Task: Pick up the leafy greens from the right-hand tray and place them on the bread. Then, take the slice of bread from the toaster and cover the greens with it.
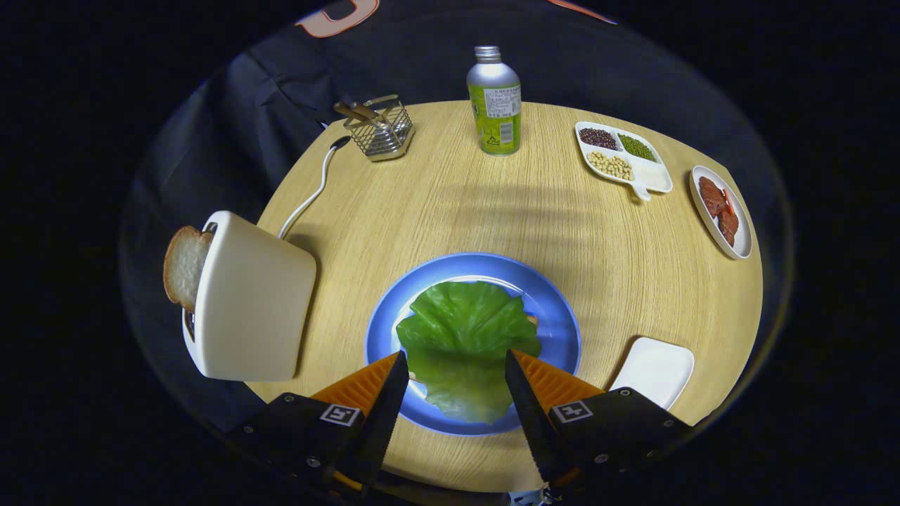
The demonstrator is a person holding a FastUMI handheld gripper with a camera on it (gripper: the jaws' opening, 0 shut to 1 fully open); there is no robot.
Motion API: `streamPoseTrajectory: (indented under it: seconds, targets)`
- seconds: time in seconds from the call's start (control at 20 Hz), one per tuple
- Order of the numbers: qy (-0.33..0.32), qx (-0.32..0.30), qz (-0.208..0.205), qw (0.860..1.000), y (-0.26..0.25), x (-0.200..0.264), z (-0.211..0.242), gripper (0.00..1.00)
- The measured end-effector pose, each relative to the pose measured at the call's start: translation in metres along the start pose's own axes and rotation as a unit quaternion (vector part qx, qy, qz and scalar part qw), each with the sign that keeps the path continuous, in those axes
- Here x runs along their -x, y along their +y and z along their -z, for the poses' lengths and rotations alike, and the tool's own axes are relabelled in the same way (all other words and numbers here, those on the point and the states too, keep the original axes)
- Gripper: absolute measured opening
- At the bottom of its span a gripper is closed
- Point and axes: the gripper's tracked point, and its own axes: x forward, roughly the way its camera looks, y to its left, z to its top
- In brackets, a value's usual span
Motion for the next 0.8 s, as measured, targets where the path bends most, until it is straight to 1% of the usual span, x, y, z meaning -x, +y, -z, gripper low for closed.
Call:
streamPoseTrajectory:
  seconds: [0.15,0.35,0.45,0.6,0.8]
  targets:
    - [-0.014,-0.005,-0.016,1.0,0.029,0.026,-0.018,0.87]
    - [-0.032,-0.009,-0.052,0.998,0.083,0.064,-0.046,0.9]
    - [-0.036,-0.004,-0.061,0.997,0.108,0.078,-0.057,0.93]
    - [-0.032,0.014,-0.061,0.998,0.139,0.091,-0.065,0.94]
    - [-0.014,0.029,-0.075,0.997,0.183,0.095,-0.07,0.94]
